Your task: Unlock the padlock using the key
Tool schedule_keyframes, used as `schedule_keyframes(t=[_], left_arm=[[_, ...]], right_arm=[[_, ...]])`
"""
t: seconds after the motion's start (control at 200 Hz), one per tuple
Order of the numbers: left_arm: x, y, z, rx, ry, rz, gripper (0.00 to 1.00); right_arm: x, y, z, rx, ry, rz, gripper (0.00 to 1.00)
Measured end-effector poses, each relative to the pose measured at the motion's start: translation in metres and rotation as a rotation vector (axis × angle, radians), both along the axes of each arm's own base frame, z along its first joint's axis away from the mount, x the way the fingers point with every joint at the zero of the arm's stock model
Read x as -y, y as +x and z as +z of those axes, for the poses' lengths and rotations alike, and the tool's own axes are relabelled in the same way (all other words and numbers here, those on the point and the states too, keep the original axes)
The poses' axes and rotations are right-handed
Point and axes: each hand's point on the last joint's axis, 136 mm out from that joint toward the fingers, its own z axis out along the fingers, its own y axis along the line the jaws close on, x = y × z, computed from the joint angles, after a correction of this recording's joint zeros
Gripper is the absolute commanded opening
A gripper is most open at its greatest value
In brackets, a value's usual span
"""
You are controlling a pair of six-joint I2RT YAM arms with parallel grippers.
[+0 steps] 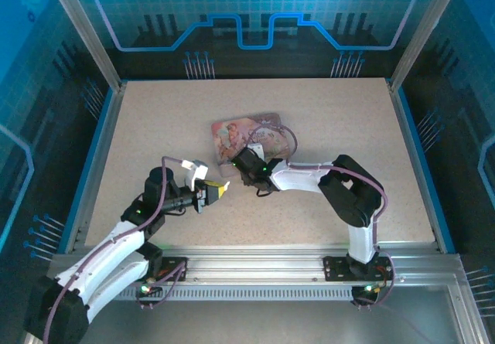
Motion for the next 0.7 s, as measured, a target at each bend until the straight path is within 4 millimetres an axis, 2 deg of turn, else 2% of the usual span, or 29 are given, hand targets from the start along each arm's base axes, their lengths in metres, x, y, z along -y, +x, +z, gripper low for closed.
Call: schedule_keyframes(t=[0.145,0.35,0.53,0.7], left_arm=[[0.001,0.0,-0.003,-0.009,0.007,-0.005,0.0],[0.006,-0.003,-0.007,0.01,0.034,-0.022,0.0],[0.014,-0.008,-0.013,0.041,0.087,-0.038,0.0],[0.016,-0.004,-0.021,0.049,0.121,-0.019,0.0]], right_arm=[[-0.001,0.001,0.003,0.001,-0.012,0.015,0.09],[-0.004,-0.007,0.01,-0.069,-0.023,0.055,0.01],[-0.019,-0.015,0.044,-0.143,0.026,0.108,0.0],[-0.02,-0.032,0.069,-0.235,0.107,0.134,0.0]])
